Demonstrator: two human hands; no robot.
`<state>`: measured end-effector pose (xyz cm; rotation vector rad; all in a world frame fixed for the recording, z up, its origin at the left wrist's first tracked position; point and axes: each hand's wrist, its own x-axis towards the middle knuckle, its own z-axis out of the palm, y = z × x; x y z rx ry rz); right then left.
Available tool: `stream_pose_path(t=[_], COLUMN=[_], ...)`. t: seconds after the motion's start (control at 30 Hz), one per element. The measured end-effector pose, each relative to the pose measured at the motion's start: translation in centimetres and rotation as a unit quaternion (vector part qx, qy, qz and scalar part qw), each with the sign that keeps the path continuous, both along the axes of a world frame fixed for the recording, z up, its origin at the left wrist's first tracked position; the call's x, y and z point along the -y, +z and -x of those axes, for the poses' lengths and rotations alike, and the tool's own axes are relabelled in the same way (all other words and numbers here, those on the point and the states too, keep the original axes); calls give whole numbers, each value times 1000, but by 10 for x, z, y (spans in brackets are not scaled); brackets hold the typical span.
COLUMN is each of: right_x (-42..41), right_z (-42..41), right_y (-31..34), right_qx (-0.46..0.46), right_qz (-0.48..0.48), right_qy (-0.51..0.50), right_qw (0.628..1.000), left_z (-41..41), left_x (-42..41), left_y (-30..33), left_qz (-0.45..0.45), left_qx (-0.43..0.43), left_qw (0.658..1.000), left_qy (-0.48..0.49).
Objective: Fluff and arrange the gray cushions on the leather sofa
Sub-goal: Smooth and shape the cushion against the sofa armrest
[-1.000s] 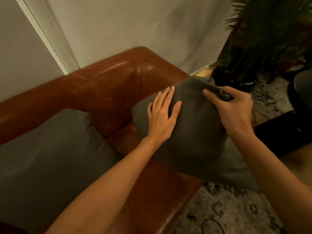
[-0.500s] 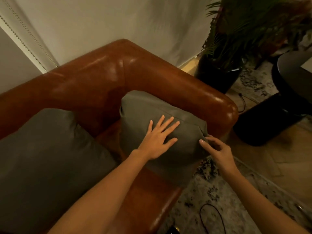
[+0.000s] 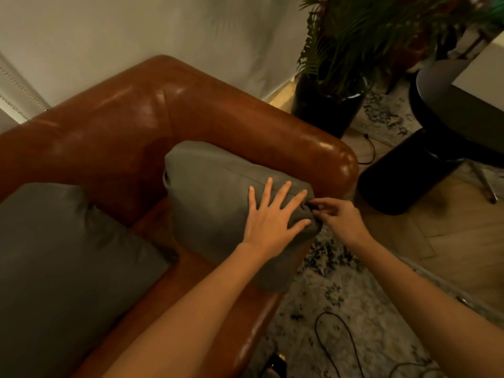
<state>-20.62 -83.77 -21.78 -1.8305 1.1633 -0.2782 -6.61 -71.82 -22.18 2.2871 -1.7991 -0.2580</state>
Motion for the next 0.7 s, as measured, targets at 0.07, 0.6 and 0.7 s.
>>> stream_pose_path(t=[0.07, 0.6, 0.7], right_x=[-2, -5, -6], right_z=[3, -2, -2], right_y=[-3, -10, -8], right_qx=[11, -79, -108], right_qz=[-3, -33, -33], right_qy=[-13, 88, 107], right_qw=[1000, 992, 988], left_z=[-4, -5, -3], left_x=[-10, -19, -21], left_y=[-9, -20, -21], left_qz=[45, 65, 49], left_qx=[14, 43, 45], left_qw=[999, 997, 998], left_qy=[-5, -13, -13])
